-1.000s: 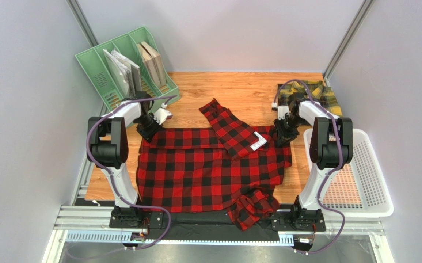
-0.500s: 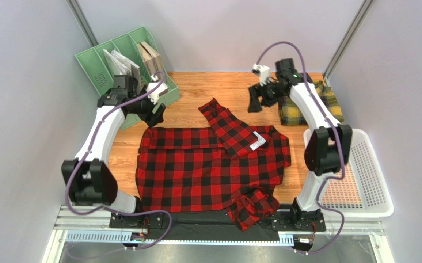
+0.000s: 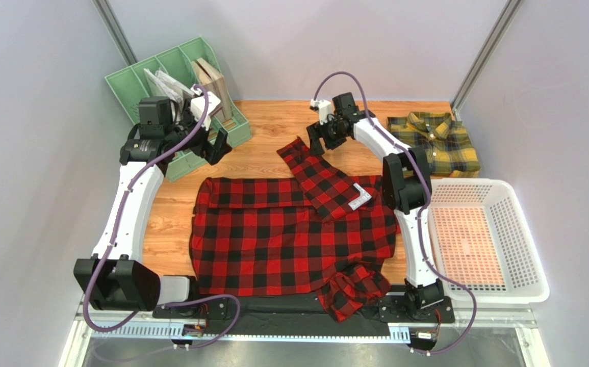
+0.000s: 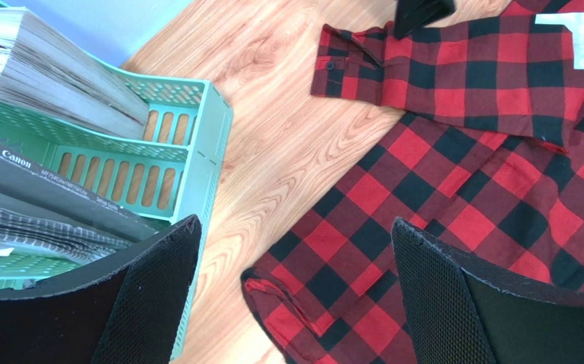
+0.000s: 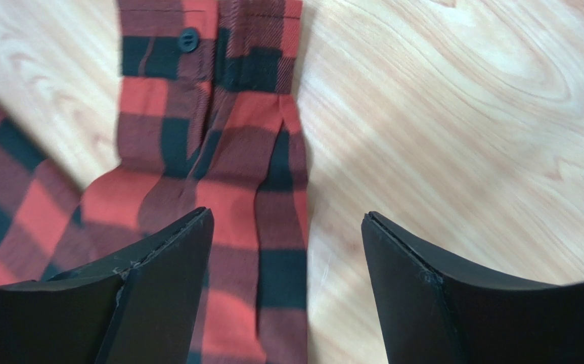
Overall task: Fold and stack the long sleeve shirts
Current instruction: Fold the shirt
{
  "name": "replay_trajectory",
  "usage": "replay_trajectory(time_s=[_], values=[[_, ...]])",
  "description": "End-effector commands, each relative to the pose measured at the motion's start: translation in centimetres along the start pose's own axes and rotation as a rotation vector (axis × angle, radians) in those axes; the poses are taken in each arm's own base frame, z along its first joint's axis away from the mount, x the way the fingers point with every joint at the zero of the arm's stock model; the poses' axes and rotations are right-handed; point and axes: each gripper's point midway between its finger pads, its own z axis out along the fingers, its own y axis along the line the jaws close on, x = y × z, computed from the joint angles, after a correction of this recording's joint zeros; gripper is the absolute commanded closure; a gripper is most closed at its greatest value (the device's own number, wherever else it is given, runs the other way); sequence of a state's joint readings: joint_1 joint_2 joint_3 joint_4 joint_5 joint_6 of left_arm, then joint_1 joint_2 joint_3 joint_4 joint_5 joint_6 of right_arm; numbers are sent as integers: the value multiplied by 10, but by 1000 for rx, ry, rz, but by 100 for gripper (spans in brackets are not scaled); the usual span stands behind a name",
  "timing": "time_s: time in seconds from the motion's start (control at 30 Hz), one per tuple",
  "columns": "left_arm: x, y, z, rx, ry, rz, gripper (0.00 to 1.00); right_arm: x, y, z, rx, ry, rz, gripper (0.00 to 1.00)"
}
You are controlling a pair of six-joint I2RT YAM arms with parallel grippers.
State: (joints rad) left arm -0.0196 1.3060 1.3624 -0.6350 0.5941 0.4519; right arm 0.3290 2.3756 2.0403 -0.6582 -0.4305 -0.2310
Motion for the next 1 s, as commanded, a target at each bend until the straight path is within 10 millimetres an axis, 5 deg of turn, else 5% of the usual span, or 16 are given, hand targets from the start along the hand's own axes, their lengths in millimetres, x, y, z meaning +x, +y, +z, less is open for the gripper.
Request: replay_trajectory(time_s=[0.0, 0.27, 0.53, 0.6, 0.63, 0.7, 0.73, 0.8, 0.87, 0.93, 0.97], values=[[-7, -4, 0, 17, -34, -16, 1, -39, -2, 12, 75, -105, -76, 24], [-7, -6, -12, 19, -30, 42, 1, -23, 2, 44, 115, -39, -87, 29], [-14, 20, -12, -92, -11, 41, 2, 22, 21, 63, 87, 159, -118, 65], [1, 24, -6, -93, 71, -50, 1, 27, 25, 62, 70, 171, -134, 90], [-9, 30, -10, -105, 82, -43, 1, 22, 25, 55, 77, 160, -135, 100], [4, 28, -10, -45, 137, -109, 1, 12, 22, 42, 92, 130, -130, 100], [-5, 25, -13, -4, 95, -139, 1, -13, 27, 20, 98, 66, -144, 100], [-13, 19, -15, 33, 50, -158, 1, -32, 33, 0, 91, -9, -157, 100], [-21, 5, -16, 95, -4, -172, 1, -72, 52, -50, 84, -140, -196, 100], [-33, -12, -19, 169, -93, -140, 1, -77, 66, -70, 62, -191, -204, 100], [-37, -17, -19, 186, -121, -158, 1, -93, 82, -99, 37, -254, -226, 100]])
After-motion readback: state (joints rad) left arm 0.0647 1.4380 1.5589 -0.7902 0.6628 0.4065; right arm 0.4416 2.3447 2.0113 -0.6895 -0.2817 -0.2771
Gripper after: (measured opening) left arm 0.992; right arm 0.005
